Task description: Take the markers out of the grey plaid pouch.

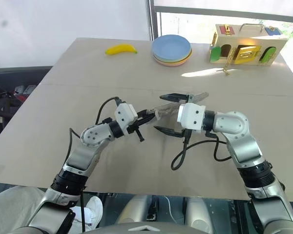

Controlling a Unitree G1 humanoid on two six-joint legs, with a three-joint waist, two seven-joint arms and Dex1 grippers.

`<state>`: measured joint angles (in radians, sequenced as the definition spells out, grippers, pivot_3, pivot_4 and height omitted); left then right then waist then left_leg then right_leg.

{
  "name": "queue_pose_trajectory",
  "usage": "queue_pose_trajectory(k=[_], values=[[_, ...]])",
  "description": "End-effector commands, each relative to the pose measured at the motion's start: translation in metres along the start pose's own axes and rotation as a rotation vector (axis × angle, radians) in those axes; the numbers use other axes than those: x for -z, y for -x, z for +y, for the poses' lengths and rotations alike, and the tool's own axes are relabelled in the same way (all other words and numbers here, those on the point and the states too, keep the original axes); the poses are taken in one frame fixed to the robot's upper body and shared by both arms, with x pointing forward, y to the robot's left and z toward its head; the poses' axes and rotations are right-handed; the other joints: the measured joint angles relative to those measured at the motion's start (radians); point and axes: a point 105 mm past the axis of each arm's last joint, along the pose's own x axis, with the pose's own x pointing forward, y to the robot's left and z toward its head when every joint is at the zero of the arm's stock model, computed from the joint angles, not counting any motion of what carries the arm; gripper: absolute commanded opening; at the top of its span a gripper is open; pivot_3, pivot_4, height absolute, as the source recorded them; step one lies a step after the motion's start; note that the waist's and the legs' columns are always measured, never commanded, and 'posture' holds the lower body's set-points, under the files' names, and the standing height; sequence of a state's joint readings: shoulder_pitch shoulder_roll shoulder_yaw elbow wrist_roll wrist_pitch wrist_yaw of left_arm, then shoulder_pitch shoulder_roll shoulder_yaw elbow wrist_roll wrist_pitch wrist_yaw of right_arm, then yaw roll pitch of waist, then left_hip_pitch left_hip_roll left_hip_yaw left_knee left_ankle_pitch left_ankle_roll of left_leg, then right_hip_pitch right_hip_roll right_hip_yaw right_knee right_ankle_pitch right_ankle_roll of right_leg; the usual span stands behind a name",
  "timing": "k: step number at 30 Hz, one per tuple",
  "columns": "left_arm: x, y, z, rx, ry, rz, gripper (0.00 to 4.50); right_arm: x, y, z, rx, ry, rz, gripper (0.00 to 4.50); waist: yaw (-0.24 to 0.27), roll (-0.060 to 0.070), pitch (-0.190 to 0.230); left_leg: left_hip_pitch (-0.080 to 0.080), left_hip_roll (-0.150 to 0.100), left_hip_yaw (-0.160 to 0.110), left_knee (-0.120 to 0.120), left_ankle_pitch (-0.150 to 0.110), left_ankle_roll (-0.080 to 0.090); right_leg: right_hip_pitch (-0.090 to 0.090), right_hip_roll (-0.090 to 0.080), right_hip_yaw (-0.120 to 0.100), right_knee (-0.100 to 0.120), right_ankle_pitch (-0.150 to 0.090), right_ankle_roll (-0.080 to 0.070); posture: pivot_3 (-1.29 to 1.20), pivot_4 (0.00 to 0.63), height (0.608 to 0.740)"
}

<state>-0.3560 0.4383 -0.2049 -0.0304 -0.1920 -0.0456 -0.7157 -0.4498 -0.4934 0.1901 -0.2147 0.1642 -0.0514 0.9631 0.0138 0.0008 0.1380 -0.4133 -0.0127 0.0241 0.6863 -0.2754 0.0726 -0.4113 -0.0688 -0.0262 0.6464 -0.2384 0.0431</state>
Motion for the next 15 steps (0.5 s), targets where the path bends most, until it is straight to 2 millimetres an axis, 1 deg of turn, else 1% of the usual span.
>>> queue_pose_trajectory(k=[1, 3, 5, 6, 7, 15], values=[[-0.0184, -0.0006, 0.0054, -0.011, -0.03, -0.06, 0.0, -0.0105, -0.0013, -0.0056, 0.015, 0.043, -0.042, 2.64, 0.0, 0.0, 0.0, 0.0, 0.0, 0.0, 0.0, 0.0, 0.0, 0.0, 0.0, 0.0, 0.0, 0.0, 0.0, 0.0, 0.15, 0.74], [-0.0183, -0.0005, 0.0058, -0.009, -0.032, -0.058, 0.0, -0.0113, -0.0014, -0.0058, 0.021, 0.034, -0.05, 1.61, 0.0, 0.0, 0.0, 0.0, 0.0, 0.0, 0.0, 0.0, 0.0, 0.0, 0.0, 0.0, 0.0, 0.0, 0.0, 0.0, 0.15, 0.74], [-0.0181, -0.0004, 0.0062, -0.006, -0.035, -0.055, 0.0, -0.0109, -0.0017, -0.0046, 0.015, 0.033, -0.049, 0.74, 0.0, 0.0, 0.0, 0.0, 0.0, 0.0, 0.0, 0.0, 0.0, 0.0, 0.0, 0.0, 0.0, 0.0, 0.0, 0.0, 0.15, 0.74], [-0.0179, -0.0005, 0.0063, -0.003, -0.039, -0.053, 0.0, -0.0104, -0.0019, -0.0038, 0.011, 0.034, -0.047, 0.1, 0.0, 0.0, 0.0, 0.0, 0.0, 0.0, 0.0, 0.0, 0.0, 0.0, 0.0, 0.0, 0.0, 0.0, 0.0, 0.0, 0.15, 0.74], [-0.0178, -0.0005, 0.0066, -0.001, -0.041, -0.051, 0.0, -0.0102, -0.0024, -0.0032, 0.009, 0.033, -0.047, 0.04, 0.0, 0.0, 0.0, 0.0, 0.0, 0.0, 0.0, 0.0, 0.0, 0.0, 0.0, 0.0, 0.0, 0.0, 0.0, 0.0, 0.15, 0.74], [-0.0169, -0.0001, 0.0085, -0.003, -0.049, -0.044, 0.0, -0.0145, -0.0092, -0.0018, 0.013, 0.013, -0.088, 0.04, 0.0, 0.0, 0.0, 0.0, 0.0, 0.0, 0.0, 0.0, 0.0, 0.0, 0.0, 0.0, 0.0, 0.0, 0.0, 0.0, 0.15, 0.74]])
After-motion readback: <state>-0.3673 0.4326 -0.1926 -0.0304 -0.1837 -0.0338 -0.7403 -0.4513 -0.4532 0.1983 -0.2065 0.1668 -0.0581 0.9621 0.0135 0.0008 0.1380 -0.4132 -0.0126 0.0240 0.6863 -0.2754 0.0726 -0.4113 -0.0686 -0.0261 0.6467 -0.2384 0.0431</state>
